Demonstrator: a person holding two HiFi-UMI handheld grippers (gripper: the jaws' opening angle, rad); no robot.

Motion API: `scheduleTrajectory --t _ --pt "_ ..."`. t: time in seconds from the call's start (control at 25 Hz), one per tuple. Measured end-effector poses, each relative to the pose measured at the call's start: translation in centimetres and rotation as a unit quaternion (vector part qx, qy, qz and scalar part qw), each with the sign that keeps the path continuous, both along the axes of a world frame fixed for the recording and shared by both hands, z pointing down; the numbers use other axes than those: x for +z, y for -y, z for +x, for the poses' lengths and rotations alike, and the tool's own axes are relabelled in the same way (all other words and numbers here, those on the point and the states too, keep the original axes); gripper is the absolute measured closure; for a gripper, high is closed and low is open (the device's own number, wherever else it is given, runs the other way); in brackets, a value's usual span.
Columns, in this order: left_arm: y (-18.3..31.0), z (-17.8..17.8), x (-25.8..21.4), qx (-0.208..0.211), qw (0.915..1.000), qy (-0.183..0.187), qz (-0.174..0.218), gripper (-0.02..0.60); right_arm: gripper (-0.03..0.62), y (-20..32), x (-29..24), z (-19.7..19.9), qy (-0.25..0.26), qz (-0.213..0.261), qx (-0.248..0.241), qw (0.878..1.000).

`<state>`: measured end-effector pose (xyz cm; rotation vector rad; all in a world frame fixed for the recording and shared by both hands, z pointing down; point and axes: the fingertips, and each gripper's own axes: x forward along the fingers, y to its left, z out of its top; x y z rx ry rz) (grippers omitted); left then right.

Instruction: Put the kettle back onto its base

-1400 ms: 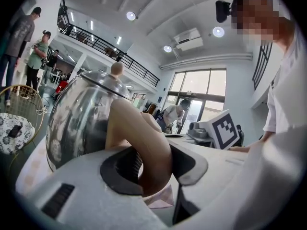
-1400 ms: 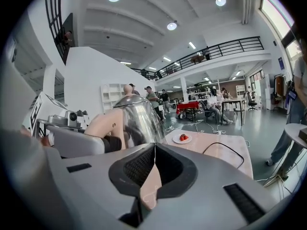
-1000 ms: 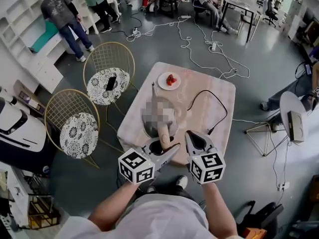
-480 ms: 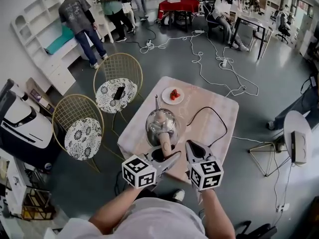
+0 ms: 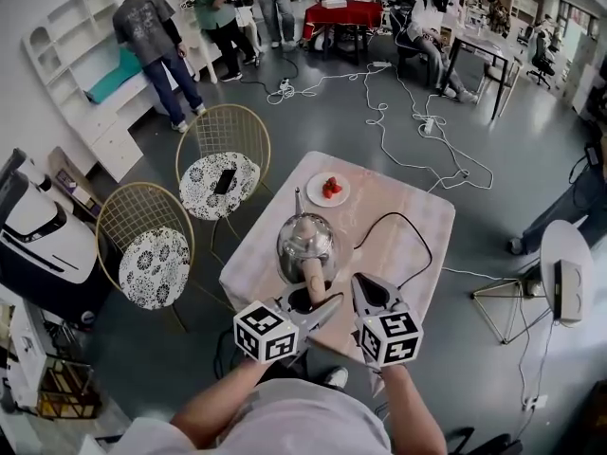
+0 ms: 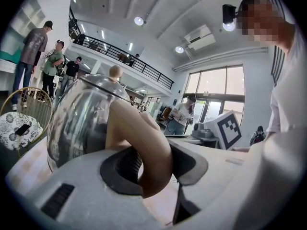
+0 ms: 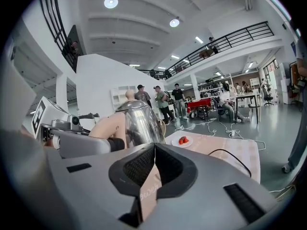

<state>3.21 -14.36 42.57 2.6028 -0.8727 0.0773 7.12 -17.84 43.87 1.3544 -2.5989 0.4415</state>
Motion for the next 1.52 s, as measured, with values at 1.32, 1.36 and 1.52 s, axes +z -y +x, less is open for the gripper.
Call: scheduleTrajectory --t 1.32,1.36,1.52 --pt "9.3 0.8 7.7 0.061 0.9980 0.010 -0.008 0.426 0.589 9.1 5.1 -0.8 -0.043 -0.036 0.056 0.997" --pt "9.4 0.9 7.9 0.063 0.9979 0.011 -0.008 0.426 0.589 9.2 5.2 -0.9 -0.043 -0.037 0.056 0.997" --pt "9.9 1.0 8.3 0.067 0.9977 0.008 -0.009 0.425 0.589 9.9 5.4 -0.9 -0.046 -0.039 0.060 0.996"
